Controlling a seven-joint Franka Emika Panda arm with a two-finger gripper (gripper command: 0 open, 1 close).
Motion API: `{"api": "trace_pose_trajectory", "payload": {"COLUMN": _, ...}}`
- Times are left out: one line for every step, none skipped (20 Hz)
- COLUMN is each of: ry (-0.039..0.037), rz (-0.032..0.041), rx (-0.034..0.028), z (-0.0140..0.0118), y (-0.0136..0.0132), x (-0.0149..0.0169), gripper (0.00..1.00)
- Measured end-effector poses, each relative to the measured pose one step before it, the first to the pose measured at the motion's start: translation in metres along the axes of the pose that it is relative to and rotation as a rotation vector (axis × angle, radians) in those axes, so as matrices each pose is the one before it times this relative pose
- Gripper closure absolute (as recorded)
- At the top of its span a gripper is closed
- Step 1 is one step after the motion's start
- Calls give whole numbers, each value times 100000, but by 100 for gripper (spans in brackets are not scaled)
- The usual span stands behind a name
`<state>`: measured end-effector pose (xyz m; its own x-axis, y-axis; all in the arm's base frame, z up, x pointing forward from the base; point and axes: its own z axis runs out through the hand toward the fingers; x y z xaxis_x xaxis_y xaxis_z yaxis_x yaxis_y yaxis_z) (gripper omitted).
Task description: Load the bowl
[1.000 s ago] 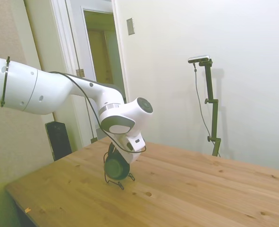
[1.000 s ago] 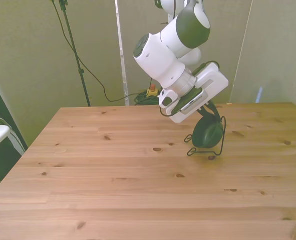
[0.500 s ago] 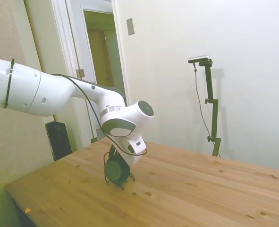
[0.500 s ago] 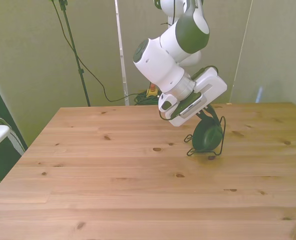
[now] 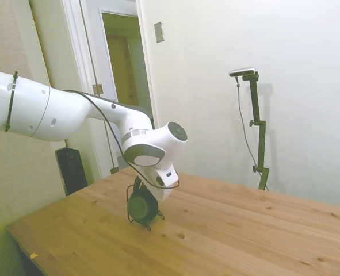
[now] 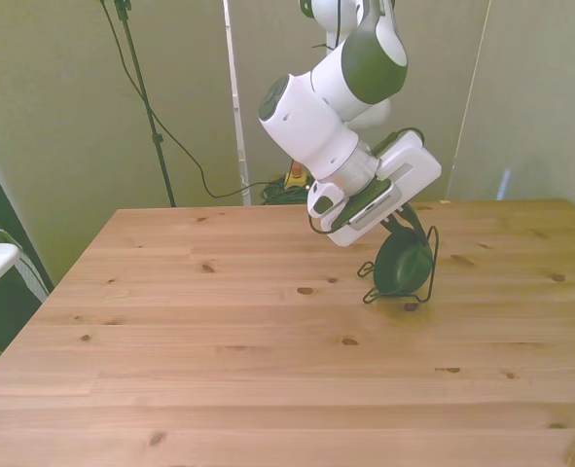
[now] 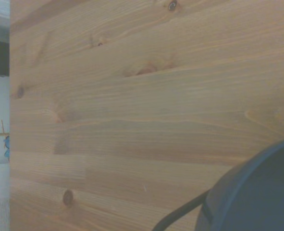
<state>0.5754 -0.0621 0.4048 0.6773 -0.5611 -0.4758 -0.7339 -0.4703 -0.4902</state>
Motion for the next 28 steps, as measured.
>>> {"api": "trace_pose_trajectory", "payload": {"ry": 155, "rz": 114, "rx": -22, "z": -1, "y": -10, "x": 8, "gripper": 100}}
{"api": "trace_pose_trajectory", "payload": {"ry": 252, "rz": 175, "rx": 43, "z": -23, "y": -13, "x": 18, "gripper": 0}}
{"api": "trace_pose_trajectory", "payload": {"ry": 294, "rz": 195, "rx": 75, "z": -32, "y": -13, "x": 18, "gripper": 0}}
{"api": "trace_pose_trajectory", "payload": {"ry": 244, "rz": 250, "rx": 49, "z": -15, "y": -14, "x": 17, "gripper": 0}}
{"api": "trace_pose_trajectory", "payload": {"ry": 208, "rz": 189, "rx": 21, "z": -7, "y": -22, "x": 6, "gripper": 0}}
{"api": "trace_pose_trajectory", "payload": {"ry": 84, "rz": 97, "rx": -23, "z": 4, "y": -11, "x": 0, "gripper": 0}}
{"api": "trace_pose_trajectory", "payload": {"ry": 32, "rz": 54, "rx": -35, "z": 18, "y": -20, "x": -13, "gripper": 0}}
{"api": "trace_pose_trajectory", "payload": {"ry": 45, "rz": -1, "rx": -124, "z": 31, "y": -29, "x": -24, "gripper": 0}}
{"api": "trace_pose_trajectory", "payload": {"ry": 33, "rz": -65, "rx": -144, "z": 46, "y": -49, "x": -44, "gripper": 0}}
{"api": "trace_pose_trajectory", "payload": {"ry": 249, "rz": -127, "rx": -215, "z": 50, "y": -22, "x": -2, "gripper": 0}}
{"api": "trace_pose_trajectory", "payload": {"ry": 242, "rz": 142, "rx": -238, "z": 104, "y": 55, "x": 33, "gripper": 0}}
{"api": "trace_pose_trajectory", "payload": {"ry": 145, "rz": 504, "rx": -51, "z": 84, "y": 60, "x": 29, "gripper": 0}}
{"api": "trace_pose_trajectory", "payload": {"ry": 698, "rz": 1052, "rx": 62, "z": -71, "y": -24, "x": -4, "gripper": 0}}
{"api": "trace_pose_trajectory", "payload": {"ry": 1238, "rz": 1667, "rx": -296, "z": -286, "y": -152, "x": -132, "gripper": 0}}
{"api": "trace_pose_trajectory", "payload": {"ry": 1859, "rz": 1708, "rx": -674, "z": -469, "y": -238, "x": -268, "gripper": 0}}
{"api": "trace_pose_trajectory", "payload": {"ry": 2542, "rz": 995, "rx": -657, "z": -647, "y": -373, "x": -444, "gripper": 0}}
{"api": "trace_pose_trajectory", "payload": {"ry": 2227, "rz": 510, "rx": -866, "z": -608, "y": -409, "x": -618, "gripper": 0}}
{"api": "trace_pose_trajectory", "payload": {"ry": 1865, "rz": 393, "rx": -654, "z": -526, "y": -492, "x": -766, "gripper": 0}}
{"api": "trace_pose_trajectory", "payload": {"ry": 1319, "rz": 420, "rx": -934, "z": -348, "y": -445, "x": -770, "gripper": 0}}
{"api": "trace_pose_trajectory", "payload": {"ry": 1196, "rz": 770, "rx": -1080, "z": -206, "y": -365, "x": -687, "gripper": 0}}
{"api": "trace_pose_trajectory", "payload": {"ry": 1758, "rz": 1189, "rx": -1678, "z": -124, "y": -279, "x": -527, "gripper": 0}}
{"api": "trace_pose_trajectory", "payload": {"ry": 2665, "rz": 1272, "rx": -1813, "z": -189, "y": -209, "x": -380, "gripper": 0}}
{"api": "trace_pose_trajectory", "payload": {"ry": 3589, "rz": 1234, "rx": -2305, "z": -272, "y": -138, "x": -264, "gripper": 0}}
{"api": "trace_pose_trajectory", "payload": {"ry": 4205, "rz": 945, "rx": -2113, "z": -359, "y": -182, "x": -271, "gripper": 0}}
{"api": "trace_pose_trajectory", "payload": {"ry": 3664, "rz": 213, "rx": -1650, "z": -437, "y": -201, "x": -421, "gripper": 0}}
{"api": "trace_pose_trajectory", "payload": {"ry": 3447, "rz": 209, "rx": -1993, "z": -459, "y": -179, "x": -530, "gripper": 0}}
{"api": "trace_pose_trajectory", "payload": {"ry": 3930, "rz": -30, "rx": -1561, "z": -476, "y": -192, "x": -516, "gripper": 0}}
{"api": "trace_pose_trajectory", "payload": {"ry": 4847, "rz": -66, "rx": -1743, "z": -435, "y": -204, "x": -514, "gripper": 0}}
